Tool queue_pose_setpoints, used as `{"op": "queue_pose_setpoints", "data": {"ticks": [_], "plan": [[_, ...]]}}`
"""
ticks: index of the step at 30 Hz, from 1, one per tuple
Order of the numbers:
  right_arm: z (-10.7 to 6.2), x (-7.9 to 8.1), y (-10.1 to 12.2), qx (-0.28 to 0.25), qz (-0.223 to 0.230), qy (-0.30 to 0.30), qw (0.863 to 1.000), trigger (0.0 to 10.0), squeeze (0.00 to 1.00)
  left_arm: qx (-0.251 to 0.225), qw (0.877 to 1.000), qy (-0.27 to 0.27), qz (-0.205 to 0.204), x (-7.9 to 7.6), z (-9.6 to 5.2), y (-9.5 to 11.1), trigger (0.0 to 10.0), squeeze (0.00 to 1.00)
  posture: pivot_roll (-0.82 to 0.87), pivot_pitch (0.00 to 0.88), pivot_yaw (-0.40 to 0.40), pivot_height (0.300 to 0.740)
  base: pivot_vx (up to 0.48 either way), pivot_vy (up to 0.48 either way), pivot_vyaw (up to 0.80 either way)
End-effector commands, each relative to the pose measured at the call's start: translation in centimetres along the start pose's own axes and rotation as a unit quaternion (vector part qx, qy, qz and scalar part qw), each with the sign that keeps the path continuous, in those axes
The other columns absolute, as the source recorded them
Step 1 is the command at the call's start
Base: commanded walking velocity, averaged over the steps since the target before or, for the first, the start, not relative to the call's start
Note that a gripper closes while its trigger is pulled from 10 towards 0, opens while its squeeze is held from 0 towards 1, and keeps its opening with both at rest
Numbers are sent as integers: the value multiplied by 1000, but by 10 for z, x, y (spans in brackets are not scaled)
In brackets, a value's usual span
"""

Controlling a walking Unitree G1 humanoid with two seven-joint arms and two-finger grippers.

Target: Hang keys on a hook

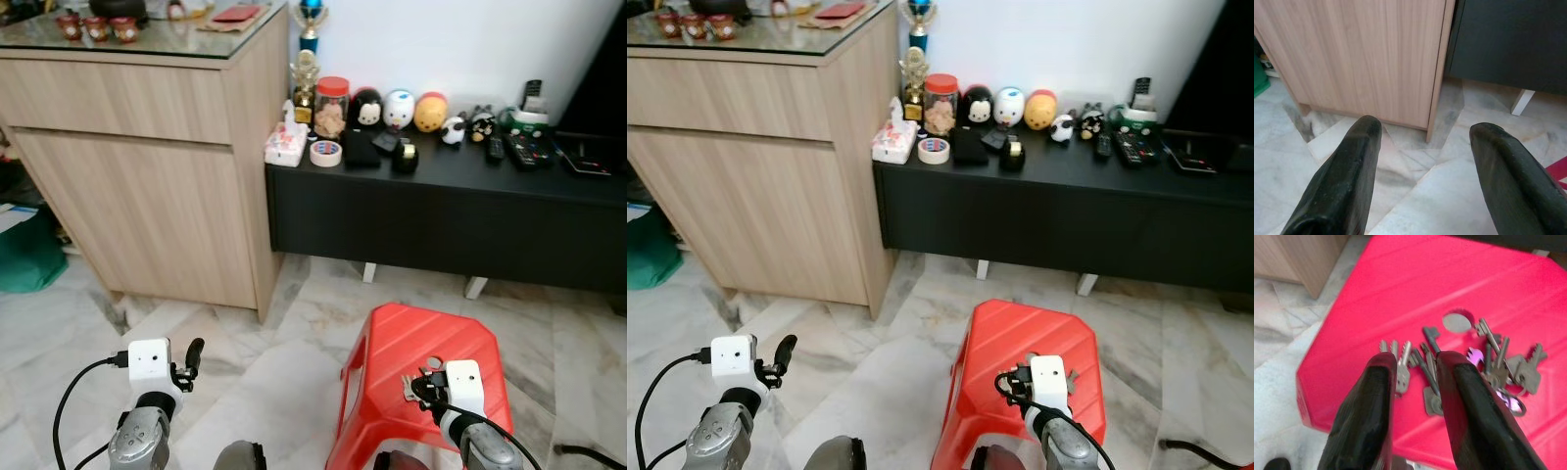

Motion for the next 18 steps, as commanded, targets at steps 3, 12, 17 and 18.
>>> {"op": "queue_pose_setpoints", "data": {"ticks": [3,12,17,18], "plan": [[3,-4,9,-6,4,-11,1000,10000,0,17,1000,0,-9,-2,0,-8,10000,0,55,0,-68,627,0,0,0],[3,-5,7,-5,6,-17,1000,10000,0,16,1000,-1,-13,-3,-2,-9,10000,0,53,0,-71,627,0,0,0],[2,-6,5,-1,7,-21,1000,10000,0,16,1000,-2,-12,-4,-1,-10,10000,0,52,0,-72,627,199,0,0],[2,-6,5,-1,7,-21,1000,10000,0,16,1000,-2,-12,-4,-1,-10,10000,0,53,0,-72,627,255,0,0]]}}
Point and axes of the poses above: a point about 5 cm out from each wrist's last joint towards the gripper, its own z axis pointing out of the wrist towards the gripper, its own y axis along the axis of the wrist's last joint, x = y × z, the point moved 5 cm from there along z, pointing out of the wrist towards the gripper, and after that the axes turned 8 degrees about z, right-handed, at the moved point
